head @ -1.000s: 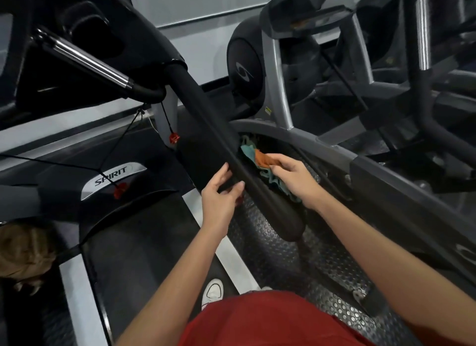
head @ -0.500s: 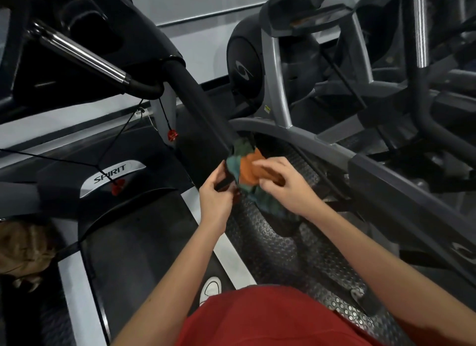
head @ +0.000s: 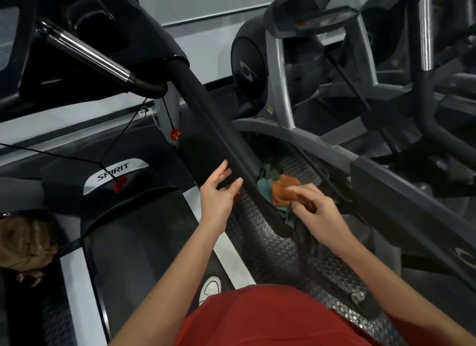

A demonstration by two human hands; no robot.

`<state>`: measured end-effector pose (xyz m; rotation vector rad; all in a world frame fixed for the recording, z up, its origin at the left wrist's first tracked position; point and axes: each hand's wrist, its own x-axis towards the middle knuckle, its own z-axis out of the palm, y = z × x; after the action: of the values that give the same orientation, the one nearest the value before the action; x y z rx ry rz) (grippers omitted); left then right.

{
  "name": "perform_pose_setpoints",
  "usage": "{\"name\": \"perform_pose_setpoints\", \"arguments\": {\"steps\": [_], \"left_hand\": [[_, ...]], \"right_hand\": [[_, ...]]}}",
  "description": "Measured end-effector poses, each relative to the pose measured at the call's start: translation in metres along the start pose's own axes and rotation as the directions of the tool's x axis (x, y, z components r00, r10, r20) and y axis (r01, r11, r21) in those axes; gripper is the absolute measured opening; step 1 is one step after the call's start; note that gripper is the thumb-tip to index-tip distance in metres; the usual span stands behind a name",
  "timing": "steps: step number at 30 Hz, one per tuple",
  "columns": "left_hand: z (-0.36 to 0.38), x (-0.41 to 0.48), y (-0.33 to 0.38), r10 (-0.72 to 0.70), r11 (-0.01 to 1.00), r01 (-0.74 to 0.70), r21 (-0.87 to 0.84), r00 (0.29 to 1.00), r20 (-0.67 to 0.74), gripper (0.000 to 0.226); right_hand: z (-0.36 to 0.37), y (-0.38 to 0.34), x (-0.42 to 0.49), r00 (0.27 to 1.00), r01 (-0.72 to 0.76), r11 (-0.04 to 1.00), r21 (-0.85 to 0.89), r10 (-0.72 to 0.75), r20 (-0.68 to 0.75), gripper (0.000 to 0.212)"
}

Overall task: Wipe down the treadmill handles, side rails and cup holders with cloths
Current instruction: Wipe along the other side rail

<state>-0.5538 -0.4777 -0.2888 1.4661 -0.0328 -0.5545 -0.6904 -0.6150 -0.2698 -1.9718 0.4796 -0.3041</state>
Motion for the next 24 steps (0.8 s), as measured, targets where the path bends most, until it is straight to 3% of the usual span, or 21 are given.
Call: {"name": "perform_pose_setpoints", "arguments": {"steps": [4, 9, 11, 18, 22, 24], "left_hand": [[0.001, 0.002, -0.001, -0.023, 1.0, 0.024, 0.011, 1.0, -0.021, 0.059], [0.0, 0.0, 0.002, -0.024, 0.999, 0.024, 0.037, 1.0, 0.0, 0.059], [0.0, 0.0, 0.004, -0.012, 0.999, 0.012, 0.045, 1.0, 0.003, 0.059], [0.002, -0.002, 0.005, -0.016, 1.0, 0.016, 0.015, 1.0, -0.016, 0.059], [0.004, -0.003, 0.007, -0.026, 1.0, 0.026, 0.01, 0.999, -0.031, 0.058], [0.003, -0.002, 0.006, -0.026, 1.0, 0.027, 0.008, 0.999, -0.03, 0.058]], "right_hand": [[0.006, -0.008, 0.019, 0.983, 0.108, 0.99, -0.094, -0.092, 0.156, 0.038], [0.016, -0.015, 0.067, 0.962, -0.104, 0.989, 0.101, 0.074, 0.264, 0.05], [0.013, -0.01, 0.066, 0.956, -0.125, 0.983, 0.131, 0.084, 0.282, 0.05], [-0.014, 0.004, 0.011, 0.973, 0.178, 0.976, -0.129, -0.155, 0.17, 0.027], [-0.009, -0.005, 0.022, 0.956, 0.2, 0.974, -0.111, -0.169, 0.24, 0.03], [0.001, -0.011, 0.041, 0.961, 0.118, 0.992, -0.043, -0.103, 0.258, 0.036]]}}
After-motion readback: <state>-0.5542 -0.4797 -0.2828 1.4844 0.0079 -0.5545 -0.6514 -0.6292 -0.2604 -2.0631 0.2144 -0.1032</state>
